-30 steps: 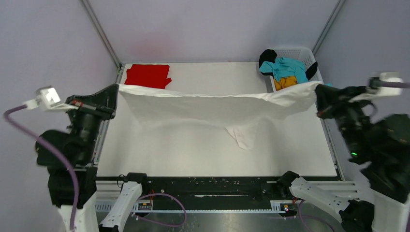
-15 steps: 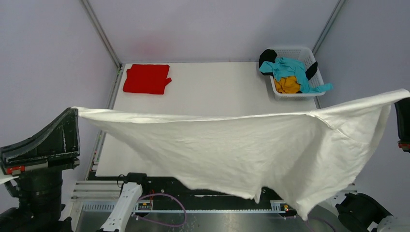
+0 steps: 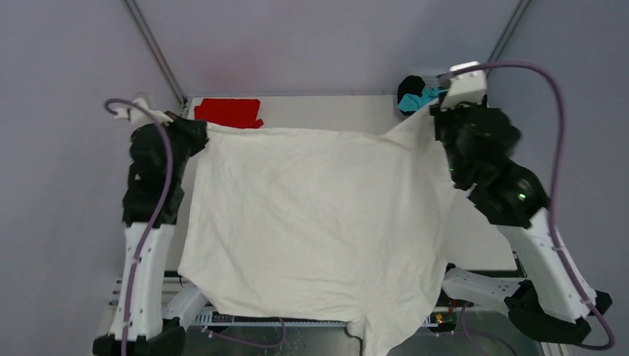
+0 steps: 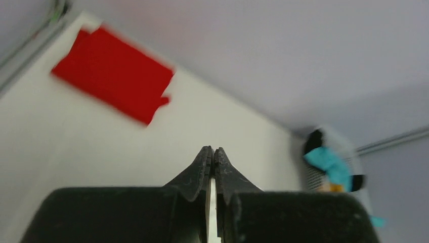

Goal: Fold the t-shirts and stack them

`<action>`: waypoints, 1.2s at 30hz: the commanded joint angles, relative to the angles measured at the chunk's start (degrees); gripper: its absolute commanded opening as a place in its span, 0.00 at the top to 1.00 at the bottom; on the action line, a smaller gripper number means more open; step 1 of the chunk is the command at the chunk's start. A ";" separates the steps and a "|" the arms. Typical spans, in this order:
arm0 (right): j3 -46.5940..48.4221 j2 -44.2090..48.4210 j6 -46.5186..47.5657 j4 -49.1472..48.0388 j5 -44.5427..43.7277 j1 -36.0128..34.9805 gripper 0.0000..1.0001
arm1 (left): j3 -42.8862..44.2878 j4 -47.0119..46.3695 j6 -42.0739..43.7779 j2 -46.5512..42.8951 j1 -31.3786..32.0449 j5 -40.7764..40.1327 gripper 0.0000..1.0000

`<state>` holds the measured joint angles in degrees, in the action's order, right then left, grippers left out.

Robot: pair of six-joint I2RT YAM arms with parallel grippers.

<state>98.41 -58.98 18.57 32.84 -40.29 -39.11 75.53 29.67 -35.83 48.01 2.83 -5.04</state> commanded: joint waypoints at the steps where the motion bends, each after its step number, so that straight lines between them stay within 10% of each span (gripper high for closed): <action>1: -12.92 -2.06 -1.11 -13.73 -5.09 2.14 1.00 | -11.55 -8.41 -1.18 6.50 -0.28 -7.22 1.00; 8: -22.23 -21.13 -11.46 -20.64 5.81 9.18 1.00 | -9.41 -12.69 -1.16 34.39 -0.58 -7.57 1.00; 22: 3.88 -57.67 -17.90 -17.04 15.46 16.79 0.96 | 24.67 1.93 -2.73 72.93 -1.39 -10.77 0.90; 25: 15.55 -64.35 -22.10 -9.60 19.36 18.68 0.70 | 31.11 6.24 -2.89 75.39 -1.68 -11.12 0.42; 27: 19.35 -65.83 -24.63 -4.23 21.26 19.21 0.25 | 31.62 6.60 -2.51 73.86 -1.67 -10.37 0.08; 29: 18.11 -63.76 -25.76 -2.77 22.83 19.21 0.02 | 28.91 5.76 -2.47 70.13 -1.63 -9.61 0.01; 36: -2.38 -50.77 -36.88 -9.37 39.09 19.24 0.01 | 5.95 -3.02 -5.05 53.05 -0.42 -3.59 0.01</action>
<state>104.53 -118.17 -9.61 25.85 -13.63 -19.40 90.80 32.47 -39.03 111.48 1.48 -12.25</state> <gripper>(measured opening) 0.993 0.989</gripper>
